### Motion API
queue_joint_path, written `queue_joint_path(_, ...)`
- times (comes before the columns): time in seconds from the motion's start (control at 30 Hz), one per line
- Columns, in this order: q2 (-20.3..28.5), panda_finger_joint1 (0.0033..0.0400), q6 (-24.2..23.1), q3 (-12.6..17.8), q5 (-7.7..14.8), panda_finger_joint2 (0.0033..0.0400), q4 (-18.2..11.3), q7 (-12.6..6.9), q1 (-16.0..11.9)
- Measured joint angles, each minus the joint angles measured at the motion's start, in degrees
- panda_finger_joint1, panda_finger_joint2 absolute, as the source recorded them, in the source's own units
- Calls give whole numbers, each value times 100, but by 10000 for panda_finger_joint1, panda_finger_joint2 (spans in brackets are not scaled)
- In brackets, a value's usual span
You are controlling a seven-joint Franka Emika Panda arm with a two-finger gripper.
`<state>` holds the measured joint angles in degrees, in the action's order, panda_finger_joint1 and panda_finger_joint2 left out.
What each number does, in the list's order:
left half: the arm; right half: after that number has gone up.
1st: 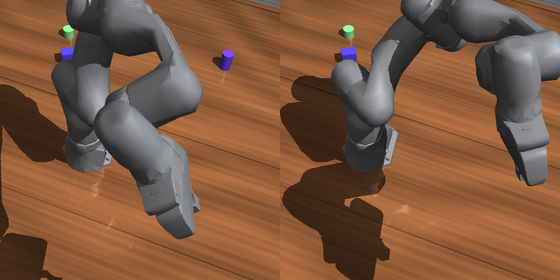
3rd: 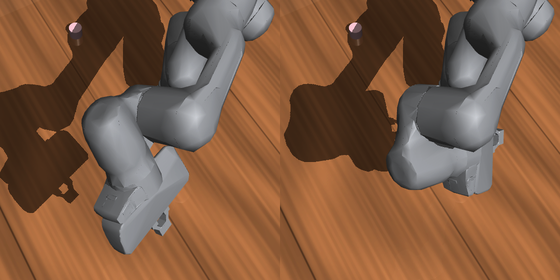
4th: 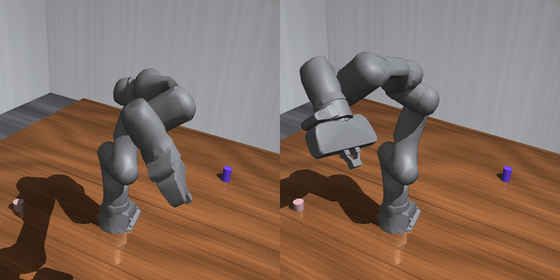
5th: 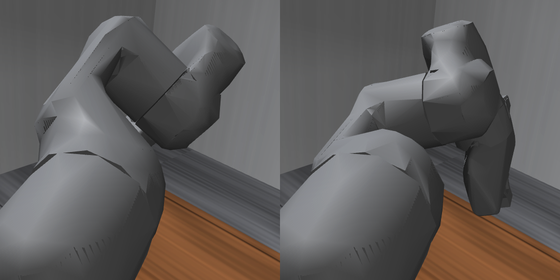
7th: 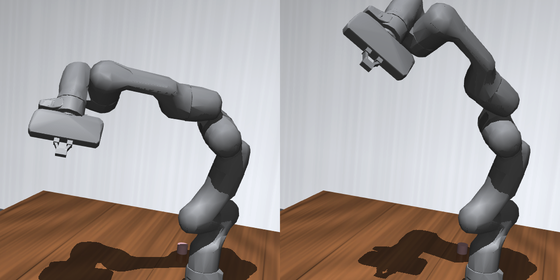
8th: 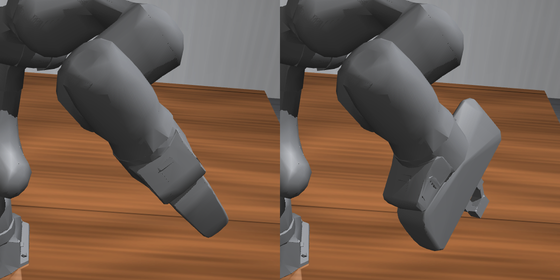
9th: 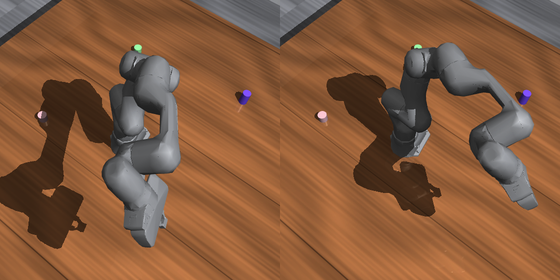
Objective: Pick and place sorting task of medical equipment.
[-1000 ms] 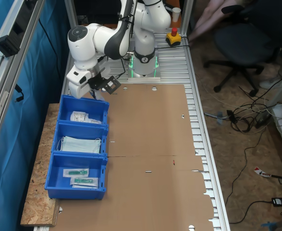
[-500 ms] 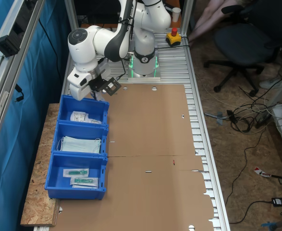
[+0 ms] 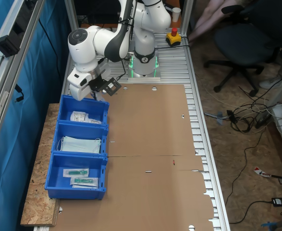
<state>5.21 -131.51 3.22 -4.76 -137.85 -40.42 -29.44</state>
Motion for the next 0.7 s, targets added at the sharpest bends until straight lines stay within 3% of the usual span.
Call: queue_joint_path(0.7,-195,61,-55,3,0,61,134,0,0)
